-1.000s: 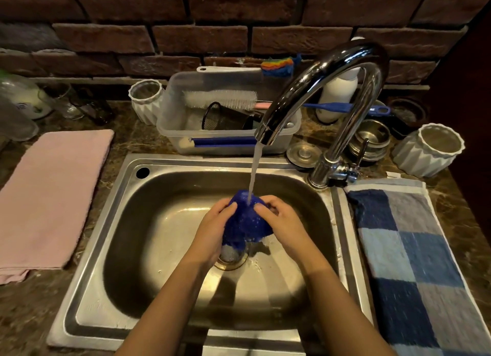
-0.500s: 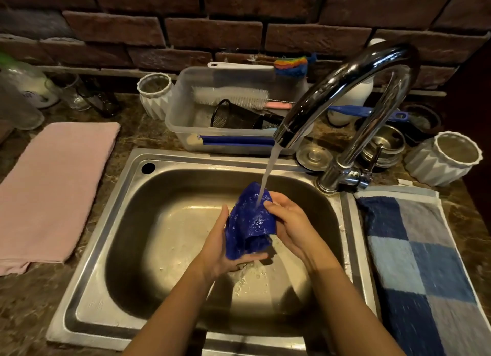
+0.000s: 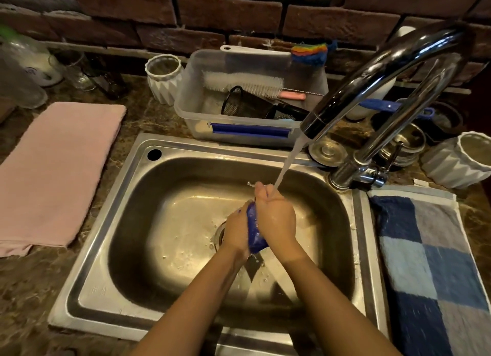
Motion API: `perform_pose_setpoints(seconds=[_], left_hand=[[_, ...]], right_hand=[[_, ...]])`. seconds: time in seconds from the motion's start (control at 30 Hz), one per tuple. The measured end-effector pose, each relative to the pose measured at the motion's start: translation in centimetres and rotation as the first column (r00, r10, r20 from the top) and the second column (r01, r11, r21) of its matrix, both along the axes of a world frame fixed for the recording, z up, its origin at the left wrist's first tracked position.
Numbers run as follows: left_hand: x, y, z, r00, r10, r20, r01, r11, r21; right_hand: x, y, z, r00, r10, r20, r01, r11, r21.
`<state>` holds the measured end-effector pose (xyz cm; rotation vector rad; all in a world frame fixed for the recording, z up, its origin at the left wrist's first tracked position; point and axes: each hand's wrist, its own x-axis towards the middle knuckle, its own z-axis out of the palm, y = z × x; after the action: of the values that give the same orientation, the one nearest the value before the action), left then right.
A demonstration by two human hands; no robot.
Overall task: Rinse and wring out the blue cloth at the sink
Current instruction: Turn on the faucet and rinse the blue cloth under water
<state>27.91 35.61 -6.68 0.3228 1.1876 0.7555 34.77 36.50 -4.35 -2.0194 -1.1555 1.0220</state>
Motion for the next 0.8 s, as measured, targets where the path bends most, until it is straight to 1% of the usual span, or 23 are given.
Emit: perform_pose_setpoints(seconds=[0.07,0.13,0.17,0.2,0.27,0.33,0.37,0.4,0.43,0.47,0.5,0.57,0.6,0.63,0.73,0.8], left_hand=[[-0.2,0.4,-0.3,0.991,0.008,-0.132,-0.004,1.000,0.028],[-0.6,0.8,0.0,0.988,0.045,-0.149,-0.042,0.999,0.022],[-0.8,1.0,0.1,0.989,0.065,-0.131,-0.064,0.998,0.013],[-1.0,1.1,0.1,0.991,0.091,-0.103,-0.090,0.996,0.007],[-1.3,1.1,0.4,0.991,0.134,-0.030,-0.135,0.990,-0.033],[-1.7,1.5,0.5,0.985,0.164,0.055,-0.159,0.983,-0.088],[-1.8,1.7,0.4,0.984,0.164,0.073,-0.156,0.982,-0.101],[-1.8,1.9,0.4,0.985,0.152,0.085,-0.143,0.984,-0.107],[-1.6,1.9,0.4,0.988,0.133,0.074,-0.125,0.987,-0.102],[-1.4,2.0,0.5,0.992,0.106,0.066,-0.099,0.990,-0.103],[-1.0,1.9,0.3,0.994,0.077,0.072,-0.070,0.992,-0.100],[-0.5,1.4,0.3,0.992,0.051,0.117,-0.041,0.995,-0.088],[-0.3,1.2,0.2,0.991,0.051,0.128,-0.042,0.996,-0.075],[-0.3,1.1,0.0,0.991,0.044,0.126,-0.037,0.998,-0.058],[-0.3,1.1,0.3,0.991,0.031,0.129,-0.026,0.999,-0.040],[-0.2,1.3,0.4,0.998,0.053,0.047,-0.053,0.999,0.005]], right_hand=[[0.1,0.5,-1.0,1.000,-0.023,0.010,0.023,0.999,0.039],[0.6,0.9,-1.7,0.997,-0.002,0.072,-0.003,0.997,0.078],[0.8,1.0,-2.0,0.996,0.016,0.084,-0.024,0.995,0.102],[1.1,1.1,-2.3,0.997,0.036,0.061,-0.044,0.990,0.133],[1.5,0.9,-2.1,0.993,0.100,-0.063,-0.088,0.982,0.168],[1.4,-0.6,-1.5,0.958,0.217,-0.189,-0.182,0.966,0.183],[1.1,-1.5,-1.1,0.943,0.276,-0.188,-0.241,0.952,0.188],[0.8,-2.4,-0.8,0.936,0.326,-0.131,-0.302,0.937,0.174],[0.3,-3.1,-0.7,0.932,0.361,-0.033,-0.353,0.925,0.142],[-0.2,-3.5,-0.8,0.927,0.364,0.086,-0.372,0.923,0.101],[-0.6,-3.5,-0.9,0.925,0.324,0.196,-0.343,0.937,0.070],[-0.8,-2.7,-0.9,0.916,0.214,0.339,-0.260,0.961,0.097],[-0.8,-2.2,-0.9,0.913,0.191,0.359,-0.250,0.960,0.124],[-0.6,-1.7,-0.9,0.919,0.185,0.349,-0.246,0.959,0.140],[-0.3,-0.6,-0.7,0.952,0.142,0.270,-0.191,0.968,0.161],[-0.3,0.1,-0.8,0.961,0.109,0.255,-0.156,0.972,0.174]])
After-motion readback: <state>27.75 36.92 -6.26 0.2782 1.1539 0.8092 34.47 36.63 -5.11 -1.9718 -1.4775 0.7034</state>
